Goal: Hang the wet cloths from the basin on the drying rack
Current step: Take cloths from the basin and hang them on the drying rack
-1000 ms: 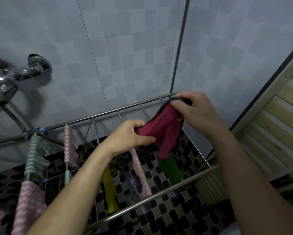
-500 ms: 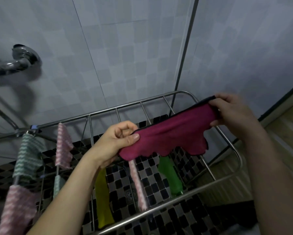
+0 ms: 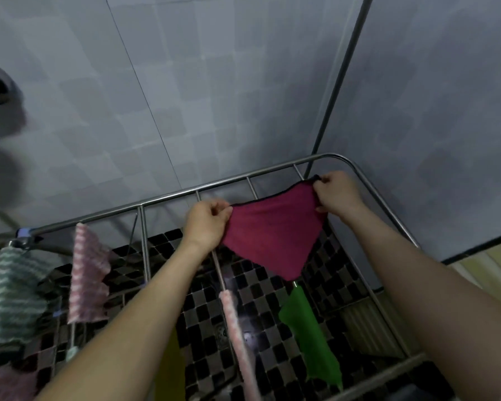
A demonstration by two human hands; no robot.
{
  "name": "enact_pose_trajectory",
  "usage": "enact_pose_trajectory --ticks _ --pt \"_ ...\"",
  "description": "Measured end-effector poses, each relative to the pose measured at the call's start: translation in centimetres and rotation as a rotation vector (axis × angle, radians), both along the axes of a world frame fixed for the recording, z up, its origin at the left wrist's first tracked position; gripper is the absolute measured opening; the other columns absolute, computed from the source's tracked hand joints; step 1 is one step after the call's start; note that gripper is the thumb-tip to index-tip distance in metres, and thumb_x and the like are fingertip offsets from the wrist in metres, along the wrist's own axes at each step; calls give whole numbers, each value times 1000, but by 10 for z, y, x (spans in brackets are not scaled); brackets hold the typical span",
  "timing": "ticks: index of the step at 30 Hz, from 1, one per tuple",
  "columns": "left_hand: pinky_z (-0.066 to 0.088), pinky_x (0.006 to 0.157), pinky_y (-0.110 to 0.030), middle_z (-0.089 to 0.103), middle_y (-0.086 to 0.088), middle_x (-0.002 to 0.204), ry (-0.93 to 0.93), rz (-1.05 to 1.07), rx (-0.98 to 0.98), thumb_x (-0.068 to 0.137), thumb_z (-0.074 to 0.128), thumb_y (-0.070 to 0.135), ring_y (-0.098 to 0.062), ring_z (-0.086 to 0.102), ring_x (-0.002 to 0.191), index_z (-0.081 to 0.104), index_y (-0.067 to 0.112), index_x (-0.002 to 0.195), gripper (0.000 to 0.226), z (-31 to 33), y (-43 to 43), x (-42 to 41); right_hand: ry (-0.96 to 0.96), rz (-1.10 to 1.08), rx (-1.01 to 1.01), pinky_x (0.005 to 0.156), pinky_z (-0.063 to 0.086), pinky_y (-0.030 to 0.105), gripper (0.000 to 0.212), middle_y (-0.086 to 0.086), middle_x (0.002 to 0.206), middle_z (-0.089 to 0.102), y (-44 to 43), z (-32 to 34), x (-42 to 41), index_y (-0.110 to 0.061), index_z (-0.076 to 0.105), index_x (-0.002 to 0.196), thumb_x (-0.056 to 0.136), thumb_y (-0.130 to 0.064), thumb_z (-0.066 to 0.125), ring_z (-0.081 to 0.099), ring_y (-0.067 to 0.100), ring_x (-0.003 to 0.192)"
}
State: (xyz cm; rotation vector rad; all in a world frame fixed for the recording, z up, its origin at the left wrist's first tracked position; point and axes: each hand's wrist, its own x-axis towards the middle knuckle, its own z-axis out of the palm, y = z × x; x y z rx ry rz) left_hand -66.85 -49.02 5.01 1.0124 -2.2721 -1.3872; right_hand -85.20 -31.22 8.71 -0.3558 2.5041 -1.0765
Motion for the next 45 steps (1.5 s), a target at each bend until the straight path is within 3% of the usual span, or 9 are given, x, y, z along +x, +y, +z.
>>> enact_pose_trajectory --ticks 3,7,10,14,17,21,30,38,45 --pt "39 69 -24 73 -10 92 -73 32 -177 89 65 15 -28 66 90 70 12 88 6 -3 -11 -16 171 70 119 66 57 44 29 16 72 66 -20 -7 -9 -5 56 68 93 -18 48 68 36 70" --pt "41 76 -28 71 -9 96 -95 51 -347 87 67 17 -27 63 93 70 14 101 14 -3 -20 -27 201 153 118 79 50 30 21 11 98 69 -36 -22 -4 -10 64 105 91 -21 53 64 29 91" --pt "40 72 -28 71 -7 90 -72 5 -411 86 66 10 -27 63 88 70 12 94 9 -7 -25 -31 238 184 2 81 46 25 38 0 102 63 -31 -22 16 -15 54 132 94 -21 54 59 18 92" --pt "41 70 -29 70 -8 90 -101 -58 -533 83 62 4 -28 63 84 70 13 87 12 -15 -26 -31 53 229 94 70 47 25 21 -5 88 69 -11 -25 43 -17 70 101 92 -33 60 65 16 83" --pt "38 69 -21 68 2 90 -70 -184 -415 87 65 13 -14 58 78 72 17 100 15 -18 -9 -35 -155 312 95 63 52 25 26 -4 78 72 0 -27 64 -15 74 89 91 -39 63 68 10 71" --pt "46 70 -24 59 6 74 -65 -257 -95 88 69 29 -13 58 71 56 19 132 47 -16 17 -45 -32 319 158 64 48 22 24 -4 83 70 -2 -30 82 -15 75 96 88 -36 68 64 8 73" --pt "41 74 -18 56 6 75 -104 -204 -92 91 64 14 -13 58 82 39 11 145 60 -12 22 -61 357 411 253 72 52 33 22 -1 95 60 -13 -31 101 -15 64 108 93 -30 59 60 17 83" --pt "45 67 -27 54 5 72 -99 -151 -122 90 64 20 -16 57 73 42 19 143 57 -4 28 -53 -101 326 129 75 53 28 25 -10 77 63 14 -23 85 -12 72 107 89 -29 67 60 7 73" --pt "49 62 -24 68 -2 73 -262 -303 -73 89 67 31 -12 64 65 18 16 153 82 -5 51 -45 98 383 196 70 52 31 33 -5 86 62 23 -21 103 -17 61 112 88 -39 66 60 12 78"
